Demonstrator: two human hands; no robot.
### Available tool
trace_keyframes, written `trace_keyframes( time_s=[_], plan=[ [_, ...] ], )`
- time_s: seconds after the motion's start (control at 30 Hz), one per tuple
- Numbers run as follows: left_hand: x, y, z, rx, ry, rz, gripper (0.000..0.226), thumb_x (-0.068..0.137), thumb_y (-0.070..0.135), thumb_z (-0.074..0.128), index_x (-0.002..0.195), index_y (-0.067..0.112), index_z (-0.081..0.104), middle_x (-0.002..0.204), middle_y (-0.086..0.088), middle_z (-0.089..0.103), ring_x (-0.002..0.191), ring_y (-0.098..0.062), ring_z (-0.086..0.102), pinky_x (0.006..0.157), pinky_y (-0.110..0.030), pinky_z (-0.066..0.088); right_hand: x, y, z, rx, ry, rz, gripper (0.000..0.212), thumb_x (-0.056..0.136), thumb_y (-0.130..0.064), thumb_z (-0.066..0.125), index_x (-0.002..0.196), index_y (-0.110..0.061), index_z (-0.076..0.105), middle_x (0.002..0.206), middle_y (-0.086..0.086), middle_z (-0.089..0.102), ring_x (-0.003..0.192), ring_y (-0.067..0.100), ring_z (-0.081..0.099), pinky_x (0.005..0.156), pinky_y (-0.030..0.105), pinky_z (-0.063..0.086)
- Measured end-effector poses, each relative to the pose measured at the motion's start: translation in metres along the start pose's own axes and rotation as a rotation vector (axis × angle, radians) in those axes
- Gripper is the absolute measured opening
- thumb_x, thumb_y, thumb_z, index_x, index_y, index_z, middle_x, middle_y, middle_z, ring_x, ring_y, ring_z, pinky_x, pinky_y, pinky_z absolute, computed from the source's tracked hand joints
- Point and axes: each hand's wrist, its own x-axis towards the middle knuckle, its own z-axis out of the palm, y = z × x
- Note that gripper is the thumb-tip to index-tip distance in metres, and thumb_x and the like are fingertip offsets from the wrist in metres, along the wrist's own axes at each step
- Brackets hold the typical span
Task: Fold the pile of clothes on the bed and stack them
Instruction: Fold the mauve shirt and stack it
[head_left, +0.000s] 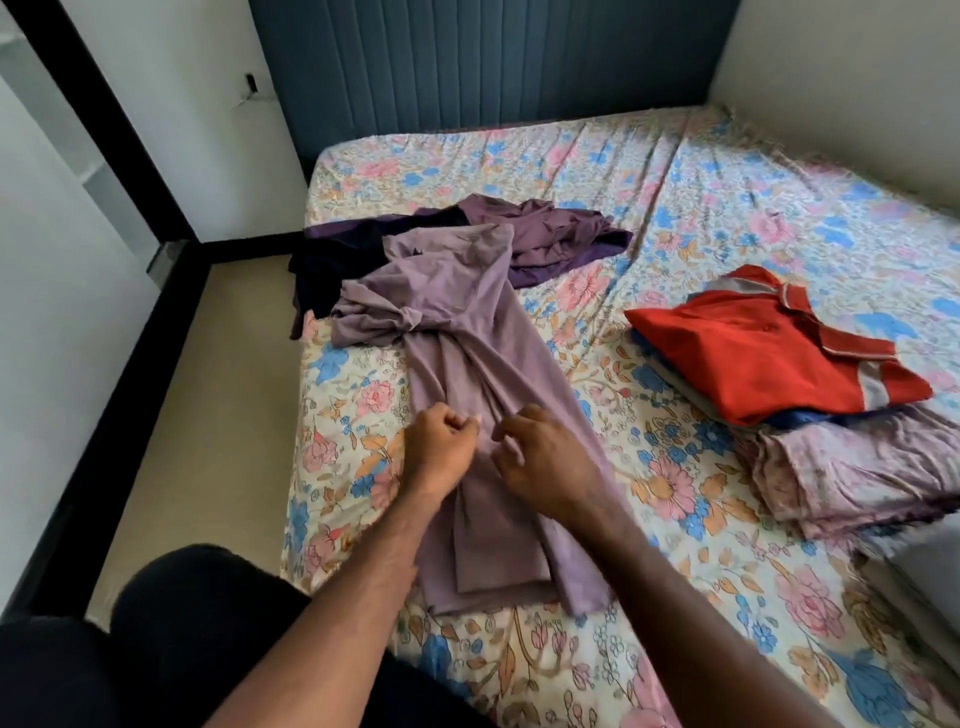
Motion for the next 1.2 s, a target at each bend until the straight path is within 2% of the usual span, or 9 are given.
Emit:
trace_keyframes(
  time_s=[0.2,0.37,0.5,0.63,0.77,0.9,0.97,1.07,1.2],
  plan=[
    [0.108,-0.011,0.003,-0.389,-0.05,-0.276,0.029,0.084,0.037,0.069,0.073,0.011,0.069,0.081,-0.014,0.075,0.069,-0.03,0.075,0.067,-0.048,0.063,0.11,0.004,0.031,-0.135,-0.125,-0.022,0.027,0.096,-0.033,0.055,0.117,-0.036,0.071,0.12,0.0,0.058,0.111,0.025,0.056,0.092,0.041,0.05],
    [0.167,-0.008,0.005,-0.619,-0.077,-0.432,0.022,0.101,0.022,0.059,0.092,0.002,0.061,0.084,-0.019,0.07,0.053,-0.017,0.07,0.047,-0.024,0.054,0.152,0.01,0.041,-0.145,-0.137,0.099,0.031,0.096,-0.024,0.049,0.118,-0.029,0.071,0.119,0.001,0.062,0.112,0.025,0.058,0.094,0.041,0.051],
    [0.2,0.003,0.013,-0.774,-0.158,-0.588,0.034,0.098,0.03,0.065,0.114,0.001,0.06,0.096,-0.023,0.069,0.066,-0.023,0.071,0.051,-0.027,0.059,0.161,0.015,0.034,-0.09,-0.164,0.146,0.029,0.085,-0.011,0.056,0.102,-0.021,0.077,0.104,0.0,0.072,0.097,0.024,0.067,0.083,0.036,0.053],
    [0.22,0.002,0.006,-0.838,0.034,-0.693,0.04,0.087,0.03,0.079,0.112,0.002,0.062,0.087,-0.018,0.067,0.066,-0.025,0.067,0.048,-0.031,0.056,0.167,0.009,0.021,-0.048,-0.137,0.16,0.033,0.083,-0.014,0.054,0.106,-0.021,0.078,0.109,0.0,0.075,0.099,0.024,0.067,0.088,0.042,0.055],
    [0.209,-0.017,-0.021,0.01,0.308,-0.321,0.055,0.066,0.061,0.084,0.093,0.019,0.063,0.087,0.001,0.067,0.075,-0.025,0.065,0.065,-0.038,0.057,0.189,0.001,0.03,-0.163,-0.261,0.148,0.04,0.073,-0.036,0.044,0.1,-0.023,0.071,0.098,0.002,0.074,0.093,0.03,0.07,0.071,0.038,0.057],
    [0.214,-0.043,-0.047,0.491,0.197,-0.08,0.107,0.049,0.075,0.084,0.133,0.025,0.039,0.129,-0.011,0.046,0.117,-0.032,0.048,0.09,-0.051,0.05,0.224,-0.012,0.043,-0.118,-0.106,0.223,0.028,0.084,-0.037,0.049,0.095,-0.022,0.07,0.096,0.007,0.073,0.093,0.036,0.068,0.072,0.04,0.056],
    [0.22,-0.053,-0.053,0.603,0.129,0.054,0.086,0.066,0.066,0.08,0.138,0.032,0.045,0.136,-0.008,0.041,0.124,-0.027,0.039,0.095,-0.049,0.04,0.23,-0.028,0.049,-0.06,-0.107,0.253,0.022,0.087,-0.033,0.055,0.095,-0.023,0.073,0.097,0.007,0.074,0.094,0.036,0.068,0.075,0.039,0.054],
    [0.234,-0.053,-0.067,0.402,0.202,0.132,0.024,0.095,0.026,0.062,0.117,0.026,0.069,0.122,0.0,0.06,0.116,-0.021,0.043,0.088,-0.04,0.026,0.229,-0.039,0.059,0.013,-0.049,0.244,0.018,0.085,-0.026,0.058,0.09,-0.019,0.073,0.092,0.005,0.076,0.09,0.032,0.069,0.078,0.038,0.053],
    [0.24,-0.032,-0.11,-0.335,0.13,0.03,0.026,0.102,0.007,0.045,0.104,0.019,0.068,0.1,-0.001,0.069,0.096,-0.019,0.063,0.082,-0.035,0.052,0.237,-0.035,0.057,0.166,0.074,0.279,0.02,0.086,-0.02,0.063,0.104,-0.02,0.071,0.099,0.0,0.076,0.093,0.022,0.07,0.08,0.034,0.054]
  ],
)
